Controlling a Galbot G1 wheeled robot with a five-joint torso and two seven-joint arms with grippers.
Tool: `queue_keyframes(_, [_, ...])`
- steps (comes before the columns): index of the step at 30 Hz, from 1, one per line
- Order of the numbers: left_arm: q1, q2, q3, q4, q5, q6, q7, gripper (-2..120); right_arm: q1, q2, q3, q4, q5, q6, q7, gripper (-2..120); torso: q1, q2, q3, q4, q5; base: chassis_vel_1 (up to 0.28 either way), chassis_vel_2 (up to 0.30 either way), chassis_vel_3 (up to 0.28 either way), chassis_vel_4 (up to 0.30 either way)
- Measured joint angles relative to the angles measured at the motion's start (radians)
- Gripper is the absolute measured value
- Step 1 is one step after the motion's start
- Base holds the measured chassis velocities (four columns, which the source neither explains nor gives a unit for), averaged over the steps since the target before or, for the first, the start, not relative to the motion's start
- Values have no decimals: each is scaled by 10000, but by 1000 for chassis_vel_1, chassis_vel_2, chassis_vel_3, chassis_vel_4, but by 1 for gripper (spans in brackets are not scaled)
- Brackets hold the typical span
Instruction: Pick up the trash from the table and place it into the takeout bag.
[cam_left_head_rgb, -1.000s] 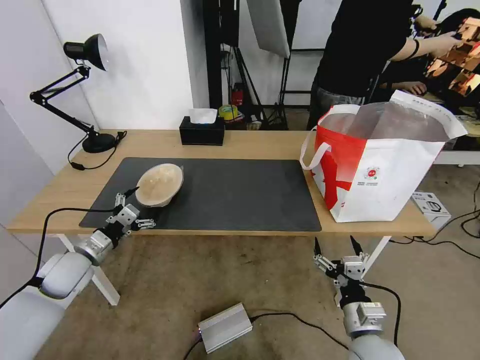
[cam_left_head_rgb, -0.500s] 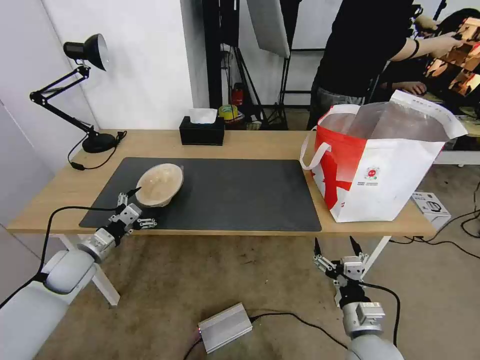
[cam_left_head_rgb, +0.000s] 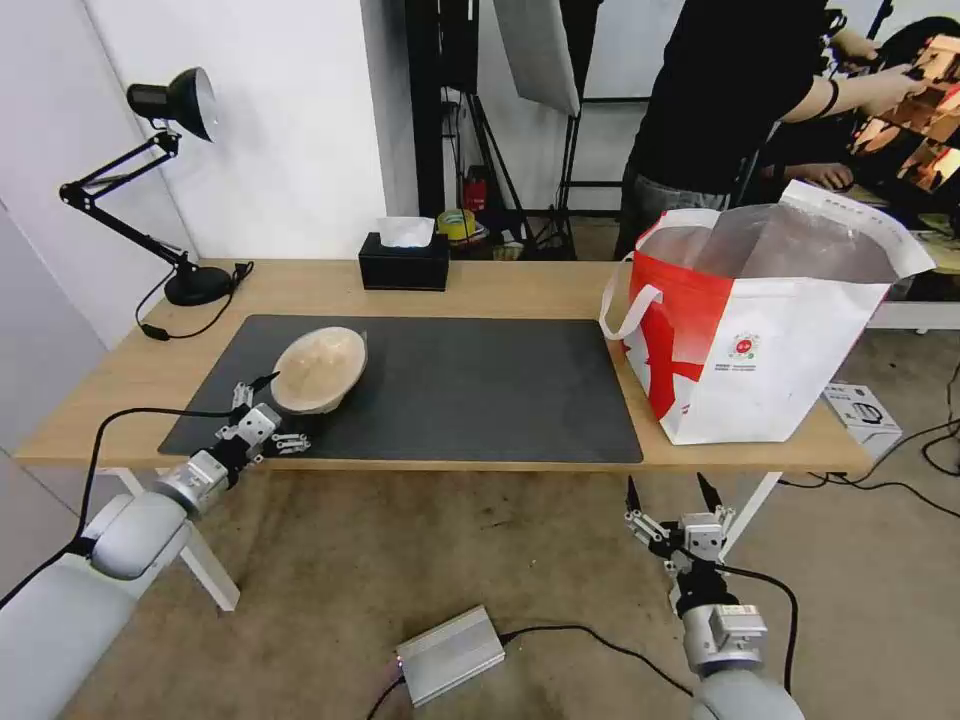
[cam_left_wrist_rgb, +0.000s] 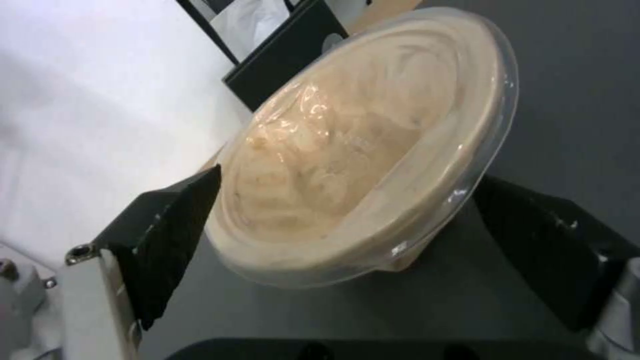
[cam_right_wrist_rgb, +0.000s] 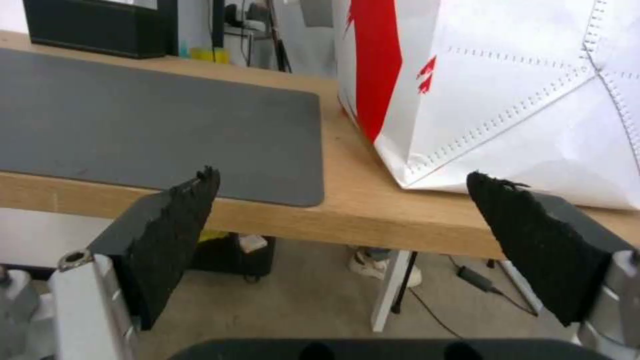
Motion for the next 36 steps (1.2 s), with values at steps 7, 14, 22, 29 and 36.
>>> queue_keyframes(7, [-112, -14, 99, -33, 3, 0, 0, 100, -34, 26, -3, -3, -62, 7, 1, 96, 0, 0, 0, 0, 0, 0, 0, 0, 0])
queue_keyframes(14, [-181, -38, 184, -36, 5, 0, -8, 95, -22, 56, -8, -3, -88, 11, 3, 96, -1, 0, 0, 0, 0, 0, 0, 0, 0])
queue_keyframes(22, [-211, -69, 228, -6, 5, 0, -27, 68, 6, 86, -13, -23, -99, 16, 6, 96, 0, 0, 0, 0, 0, 0, 0, 0, 0])
queue_keyframes(29, [-283, -99, 296, 39, 3, -1, -53, 43, 4, 105, -18, -53, -112, 21, 7, 96, -2, 0, 0, 0, 0, 0, 0, 0, 0])
queue_keyframes(36, [-393, -154, 397, 111, -13, -5, -59, 29, 3, 112, -18, -61, -119, 25, 11, 96, -2, 0, 0, 0, 0, 0, 0, 0, 0])
